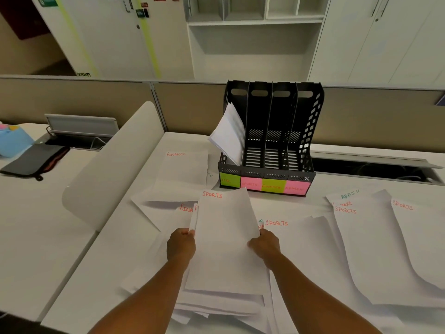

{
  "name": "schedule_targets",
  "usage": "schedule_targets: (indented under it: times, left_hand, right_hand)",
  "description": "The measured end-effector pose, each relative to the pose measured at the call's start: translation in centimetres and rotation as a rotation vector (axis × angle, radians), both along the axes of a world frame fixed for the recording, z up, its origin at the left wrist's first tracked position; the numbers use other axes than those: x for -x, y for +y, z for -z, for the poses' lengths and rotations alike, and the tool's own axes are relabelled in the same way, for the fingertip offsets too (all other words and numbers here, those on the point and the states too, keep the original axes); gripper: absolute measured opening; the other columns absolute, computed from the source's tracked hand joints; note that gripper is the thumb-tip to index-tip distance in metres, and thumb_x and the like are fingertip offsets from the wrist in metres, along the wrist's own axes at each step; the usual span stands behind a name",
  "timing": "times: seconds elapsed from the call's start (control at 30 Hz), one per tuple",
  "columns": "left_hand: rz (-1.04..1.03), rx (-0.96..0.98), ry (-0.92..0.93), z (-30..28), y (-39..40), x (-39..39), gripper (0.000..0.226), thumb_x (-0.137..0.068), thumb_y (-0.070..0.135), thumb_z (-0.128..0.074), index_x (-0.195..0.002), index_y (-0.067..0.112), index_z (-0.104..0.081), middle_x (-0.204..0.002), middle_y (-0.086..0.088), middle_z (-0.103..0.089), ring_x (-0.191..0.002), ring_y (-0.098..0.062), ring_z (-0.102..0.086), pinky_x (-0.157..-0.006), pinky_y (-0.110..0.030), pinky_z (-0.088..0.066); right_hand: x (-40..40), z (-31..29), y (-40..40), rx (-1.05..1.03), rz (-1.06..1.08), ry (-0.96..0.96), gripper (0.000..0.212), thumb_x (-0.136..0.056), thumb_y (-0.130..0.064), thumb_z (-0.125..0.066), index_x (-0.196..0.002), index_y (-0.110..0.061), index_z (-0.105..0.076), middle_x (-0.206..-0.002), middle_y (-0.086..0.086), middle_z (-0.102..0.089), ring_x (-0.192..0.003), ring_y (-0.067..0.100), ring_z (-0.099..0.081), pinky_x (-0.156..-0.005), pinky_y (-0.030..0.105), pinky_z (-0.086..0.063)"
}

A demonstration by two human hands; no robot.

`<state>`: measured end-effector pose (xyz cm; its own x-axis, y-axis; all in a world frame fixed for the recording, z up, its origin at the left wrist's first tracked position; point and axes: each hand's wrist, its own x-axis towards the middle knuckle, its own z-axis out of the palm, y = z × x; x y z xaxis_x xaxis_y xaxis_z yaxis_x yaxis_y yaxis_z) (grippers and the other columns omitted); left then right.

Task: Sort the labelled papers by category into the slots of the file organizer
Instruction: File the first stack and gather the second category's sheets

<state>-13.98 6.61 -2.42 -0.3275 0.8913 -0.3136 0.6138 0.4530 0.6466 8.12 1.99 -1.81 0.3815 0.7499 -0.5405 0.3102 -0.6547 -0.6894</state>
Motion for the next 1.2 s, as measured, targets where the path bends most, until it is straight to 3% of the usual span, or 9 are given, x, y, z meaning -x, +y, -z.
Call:
schedule_targets:
  times: [0.17,0.27,0.5,0.67,0.73,0.83,1.0,1.1,1.2]
  left_hand:
    - [-0.053,-0.007,-0.077,-0.5,0.3,-0.5,0.029,-0.097,0.020,-0.051,-0.125,0.015,-0.057,-0.124,-0.011,-0.063,-0.110,-0.032,-0.060,-0.092,-0.038,-0.049]
    - [-0.065,-0.023,-0.063,-0.4,0.2,-0.7,0.028,-0.099,0.016,-0.047,-0.125,0.011,-0.056,-0.125,-0.013,-0.062,-0.113,-0.034,-0.059,-0.095,-0.041,-0.048]
    - [-0.083,-0.178,-0.090,-0.6,-0.1,-1.6,0.020,-0.098,0.017,-0.050,-0.114,0.006,-0.056,-0.118,-0.014,-0.062,-0.109,-0.034,-0.059,-0.095,-0.045,-0.050]
    - [0.080,-0.220,-0.234,-1.3,-0.4,-2.4,0.015,-0.101,0.026,-0.044,-0.109,0.014,-0.048,-0.102,-0.007,-0.059,-0.096,-0.030,-0.061,-0.078,-0.033,-0.052]
    - [0.095,-0.228,-0.303,-1.6,-0.3,-2.7,0.020,-0.101,0.029,-0.044,-0.115,0.016,-0.048,-0.110,-0.007,-0.060,-0.097,-0.027,-0.060,-0.082,-0.035,-0.052]
    - [0.071,-0.179,-0.429,-1.9,-0.2,-3.3,0.029,-0.100,0.035,-0.045,-0.122,0.017,-0.052,-0.122,-0.010,-0.060,-0.107,-0.031,-0.059,-0.094,-0.048,-0.052]
    - [0.181,-0.075,-0.501,-2.5,-0.3,-4.3,0.064,-0.092,0.062,-0.036,-0.141,0.022,-0.043,-0.146,-0.003,-0.046,-0.133,-0.029,-0.043,-0.110,-0.051,-0.036]
    - [0.298,-0.047,-0.517,-2.4,-0.9,-4.8,0.076,-0.084,0.068,-0.046,-0.147,0.028,-0.034,-0.151,0.002,-0.039,-0.140,-0.026,-0.034,-0.111,-0.048,-0.030]
    - [0.384,-0.050,-0.420,-2.2,-1.5,-5.1,0.058,-0.082,0.053,-0.067,-0.132,0.028,-0.050,-0.129,0.006,-0.059,-0.125,-0.023,-0.053,-0.096,-0.031,-0.045]
  right_hand:
    - [-0.3,0.0,-0.3,0.011,0.050,0.050,0.033,-0.079,-0.015,-0.066,-0.110,-0.014,-0.056,-0.097,-0.001,-0.057,-0.087,0.020,-0.056,-0.056,0.021,-0.043]
    - [-0.4,-0.1,-0.3,0.016,0.059,0.056,0.031,-0.079,-0.015,-0.067,-0.106,-0.014,-0.052,-0.104,0.003,-0.059,-0.089,0.021,-0.056,-0.054,0.021,-0.043]
    - [-0.7,-0.2,-0.5,-0.042,0.094,0.192,0.046,-0.081,-0.007,-0.058,-0.126,-0.011,-0.052,-0.111,0.006,-0.060,-0.103,0.029,-0.057,-0.079,0.034,-0.052]
    - [-1.5,-0.5,-1.0,-0.082,0.171,0.273,0.037,-0.081,-0.008,-0.055,-0.118,-0.013,-0.054,-0.099,0.004,-0.062,-0.088,0.023,-0.060,-0.070,0.032,-0.051]
    - [-1.8,-0.5,-1.2,-0.115,0.203,0.304,0.037,-0.080,-0.009,-0.060,-0.115,-0.015,-0.052,-0.099,0.003,-0.062,-0.086,0.021,-0.059,-0.067,0.030,-0.050]
    - [-2.3,-0.6,-1.4,-0.178,0.279,0.321,0.039,-0.079,-0.014,-0.067,-0.114,-0.018,-0.051,-0.105,0.002,-0.061,-0.093,0.022,-0.060,-0.077,0.034,-0.051]
    - [-3.1,-1.0,-1.5,-0.169,0.281,0.344,0.043,-0.079,-0.023,-0.071,-0.119,-0.016,-0.056,-0.108,0.007,-0.065,-0.094,0.026,-0.064,-0.087,0.043,-0.055]
    - [-3.5,-1.0,-1.8,-0.154,0.296,0.328,0.044,-0.081,-0.026,-0.070,-0.120,-0.014,-0.054,-0.110,0.009,-0.064,-0.096,0.028,-0.062,-0.087,0.043,-0.054]
    - [-3.9,-0.8,-2.1,-0.111,0.303,0.316,0.044,-0.081,-0.027,-0.069,-0.119,-0.012,-0.052,-0.111,0.009,-0.062,-0.097,0.029,-0.062,-0.088,0.044,-0.054]
